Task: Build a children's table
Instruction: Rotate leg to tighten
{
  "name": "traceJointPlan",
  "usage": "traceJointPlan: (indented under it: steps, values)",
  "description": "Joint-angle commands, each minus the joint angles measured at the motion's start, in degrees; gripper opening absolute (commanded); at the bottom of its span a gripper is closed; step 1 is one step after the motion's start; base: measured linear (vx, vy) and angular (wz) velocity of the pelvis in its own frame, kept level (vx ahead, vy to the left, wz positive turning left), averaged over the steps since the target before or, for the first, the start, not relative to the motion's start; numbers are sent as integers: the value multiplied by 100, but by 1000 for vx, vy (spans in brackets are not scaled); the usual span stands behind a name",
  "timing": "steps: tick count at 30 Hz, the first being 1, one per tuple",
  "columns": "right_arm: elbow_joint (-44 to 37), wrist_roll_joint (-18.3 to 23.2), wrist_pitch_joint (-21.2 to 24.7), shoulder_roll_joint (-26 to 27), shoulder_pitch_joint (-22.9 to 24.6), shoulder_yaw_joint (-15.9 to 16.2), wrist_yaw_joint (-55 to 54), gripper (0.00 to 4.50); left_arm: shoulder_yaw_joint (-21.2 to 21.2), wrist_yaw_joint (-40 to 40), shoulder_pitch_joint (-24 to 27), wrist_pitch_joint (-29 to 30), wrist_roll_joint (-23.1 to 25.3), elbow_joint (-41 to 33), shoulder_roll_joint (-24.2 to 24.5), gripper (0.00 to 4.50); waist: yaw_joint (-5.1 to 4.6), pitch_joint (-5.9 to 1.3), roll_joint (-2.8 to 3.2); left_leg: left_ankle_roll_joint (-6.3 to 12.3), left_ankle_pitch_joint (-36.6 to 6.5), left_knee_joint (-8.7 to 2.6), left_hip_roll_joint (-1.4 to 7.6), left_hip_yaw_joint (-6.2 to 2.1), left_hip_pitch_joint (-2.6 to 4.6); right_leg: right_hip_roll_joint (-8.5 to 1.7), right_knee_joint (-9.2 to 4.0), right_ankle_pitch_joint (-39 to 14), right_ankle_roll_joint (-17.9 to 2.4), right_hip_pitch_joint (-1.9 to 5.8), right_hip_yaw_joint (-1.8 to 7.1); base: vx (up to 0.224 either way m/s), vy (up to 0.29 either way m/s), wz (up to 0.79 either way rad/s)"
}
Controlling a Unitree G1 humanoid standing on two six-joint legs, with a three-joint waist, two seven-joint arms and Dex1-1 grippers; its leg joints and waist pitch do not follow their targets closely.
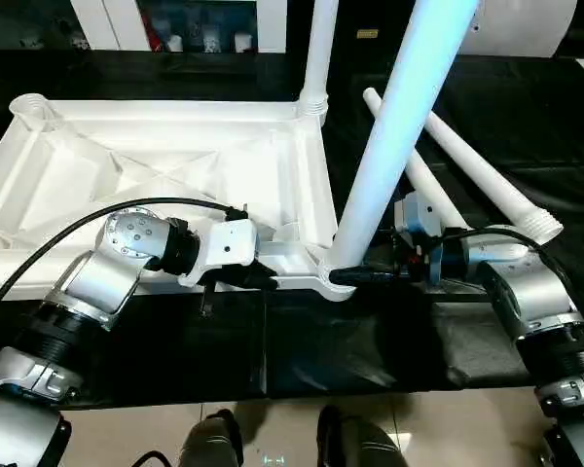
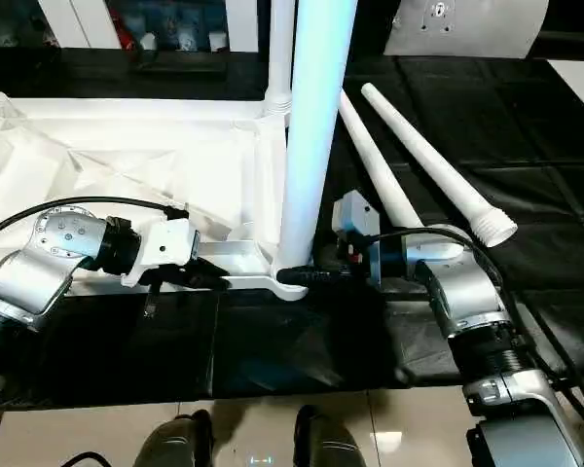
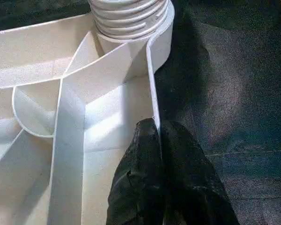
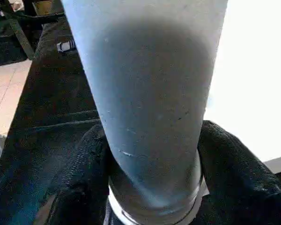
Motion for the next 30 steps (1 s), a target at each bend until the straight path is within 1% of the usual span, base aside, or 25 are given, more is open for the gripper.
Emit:
traceJointPlan:
  steps: [1, 3, 5, 8, 11, 15, 17, 19, 20, 22, 23, 24, 26, 30]
  values:
    - [-45, -2, 228, 26, 19, 91, 83, 312, -273, -190, -10, -113, 197, 94, -4, 0, -18, -516, -32, 519, -1055, -342, 274, -59, 99, -478, -362, -2233, -1148, 363, 300, 0, 0, 0]
    - [-80, 28, 278, 8, 36, 97, 130, 312, -270, -189, -11, -109, 196, 91, -3, 0, -14, -514, -24, 507, -1097, -345, 275, -58, 113, -470, -373, -2298, -1132, 355, 298, 0, 0, 0]
    - [-123, -3, 228, -12, 86, 120, 132, 346, -267, -177, -19, -112, 202, 108, -9, 0, -9, -520, -27, 485, -1115, -345, 284, -60, 119, -475, -369, -2260, -1144, 348, 301, 0, 0, 0]
    - [-129, -150, -25, -2, 158, 145, -9, 364, -272, -183, -30, -125, 211, 131, -13, 0, -3, -521, -25, 469, -1119, -345, 283, -58, 113, -482, -369, -2240, -1146, 348, 306, 0, 0, 0]
    - [-102, -162, -1, 26, 144, 120, -89, 364, -275, -192, -42, -132, 213, 146, -16, 0, 5, -530, -8, 460, -1105, -346, 282, -58, 116, -473, -362, -2150, -1186, 353, 305, 0, 0, 0]
    - [-91, -231, 37, -2, 132, 158, -93, 364, -290, -201, -74, -155, 228, 183, -20, 0, 17, -530, -18, 461, -1104, -345, 280, -57, 111, -475, -358, -2138, -1186, 359, 307, 0, 0, 0]
    - [-64, -201, 131, 16, 121, 131, -127, 364, -286, -206, -90, -159, 229, 200, -18, 0, 25, -535, -9, 459, -1103, -347, 284, -61, 114, -473, -354, -2139, -1190, 360, 305, 0, 0, 0]
    - [-44, -227, 133, 3, 118, 158, -116, 364, -285, -208, -93, -164, 233, 204, -15, 0, 28, -537, -9, 459, -1092, -346, 287, -60, 112, -474, -349, -2083, -1208, 361, 306, 0, 0, 0]
    - [-27, -231, 162, 4, 115, 164, -120, 337, -284, -206, -93, -164, 233, 205, -14, 0, 31, -537, -10, 462, -1091, -346, 287, -58, 113, -473, -348, -2061, -1219, 359, 307, 0, 0, 0]
    - [7, -232, 179, 28, 106, 160, -132, 329, -281, -208, -95, -167, 234, 210, -7, 0, 34, -536, -13, 459, -1095, -345, 285, -57, 110, -478, -351, -2079, -1218, 363, 308, 0, 0, 0]
    - [-2, -186, 240, 64, 107, 134, -134, 310, -277, -206, -92, -172, 231, 210, -2, 0, 37, -530, -15, 454, -1092, -348, 287, -57, 113, -478, -353, -2090, -1216, 359, 307, 0, 0, 0]
    - [-19, -174, 250, 71, 109, 129, -124, 310, -274, -210, -91, -176, 227, 209, 5, 0, 40, -534, -9, 454, -1096, -346, 289, -58, 114, -479, -350, -2085, -1214, 361, 308, 0, 0, 0]
    - [-32, -168, 255, 73, 111, 128, -116, 288, -276, -212, -91, -180, 221, 209, 12, 0, 40, -530, -8, 453, -1111, -349, 292, -59, 113, -476, -350, -2070, -1220, 358, 305, 0, 0, 0]
    - [-74, -92, 329, 86, 139, 110, -66, 279, -273, -221, -62, -163, 197, 187, 36, 0, 42, -537, -16, 449, -1085, -347, 290, -58, 113, -483, -346, -2068, -1216, 364, 309, 0, 0, 0]
